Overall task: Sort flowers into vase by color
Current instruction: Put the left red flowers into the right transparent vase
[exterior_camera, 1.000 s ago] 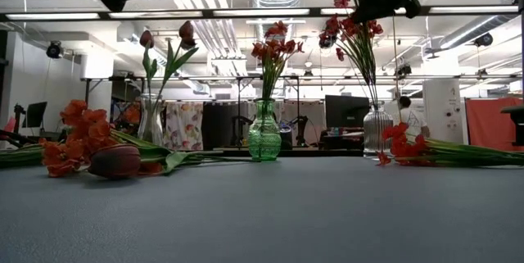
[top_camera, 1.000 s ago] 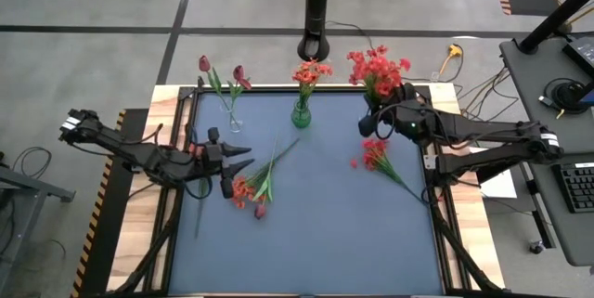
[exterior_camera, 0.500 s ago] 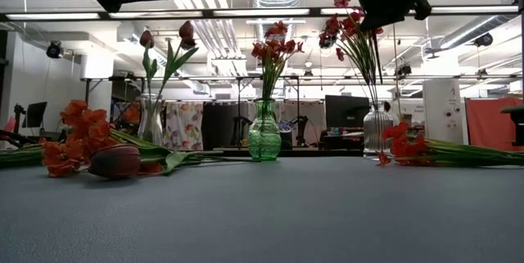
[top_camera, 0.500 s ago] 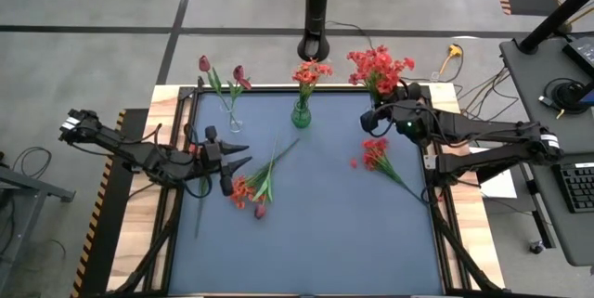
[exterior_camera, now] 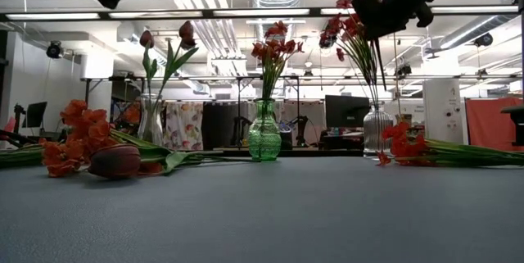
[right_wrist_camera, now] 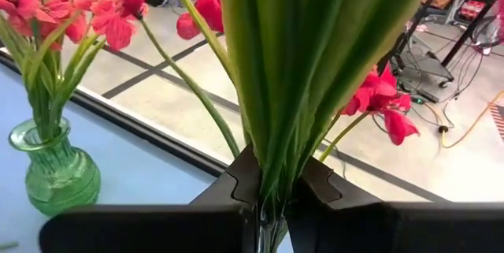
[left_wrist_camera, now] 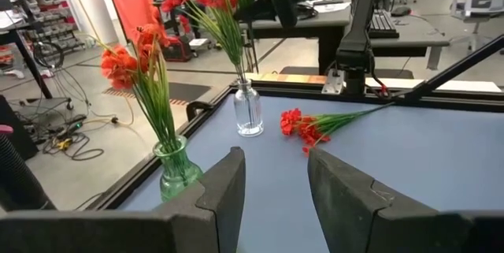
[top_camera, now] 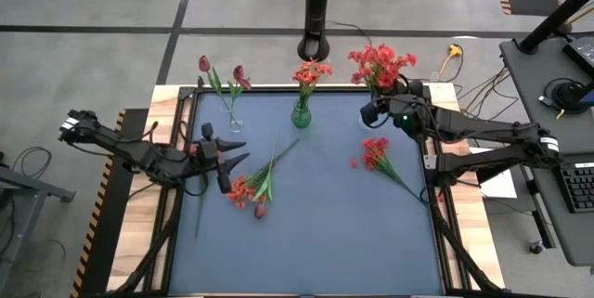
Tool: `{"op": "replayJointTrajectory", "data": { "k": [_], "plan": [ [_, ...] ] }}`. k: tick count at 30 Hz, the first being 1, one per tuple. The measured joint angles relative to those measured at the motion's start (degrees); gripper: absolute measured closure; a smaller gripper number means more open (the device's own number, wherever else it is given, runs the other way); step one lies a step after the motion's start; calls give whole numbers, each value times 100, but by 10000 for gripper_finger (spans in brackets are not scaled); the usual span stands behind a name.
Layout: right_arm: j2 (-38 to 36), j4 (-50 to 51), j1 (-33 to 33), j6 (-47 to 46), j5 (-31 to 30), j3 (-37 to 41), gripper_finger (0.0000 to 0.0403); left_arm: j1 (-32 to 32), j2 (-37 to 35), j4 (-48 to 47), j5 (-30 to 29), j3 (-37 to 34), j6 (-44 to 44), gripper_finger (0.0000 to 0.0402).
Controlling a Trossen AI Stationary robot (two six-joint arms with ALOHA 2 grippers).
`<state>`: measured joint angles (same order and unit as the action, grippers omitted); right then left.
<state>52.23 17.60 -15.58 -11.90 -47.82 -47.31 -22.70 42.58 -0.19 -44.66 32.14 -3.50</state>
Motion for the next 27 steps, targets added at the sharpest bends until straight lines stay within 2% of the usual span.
{"op": "replayJointTrajectory", "data": {
  "k": [8, 23, 27],
  "plan": [
    [0, -645, -10, 52, 134, 262, 374, 0, -51, -6, 0, 0, 178, 278],
    [4, -939, -13, 437, -24, 276, 374, 4, -58, 15, -2, 0, 368, 278],
    [35, -941, -13, 450, -26, 278, 374, 4, -66, 62, -258, 0, 445, 278]
  ]
}}
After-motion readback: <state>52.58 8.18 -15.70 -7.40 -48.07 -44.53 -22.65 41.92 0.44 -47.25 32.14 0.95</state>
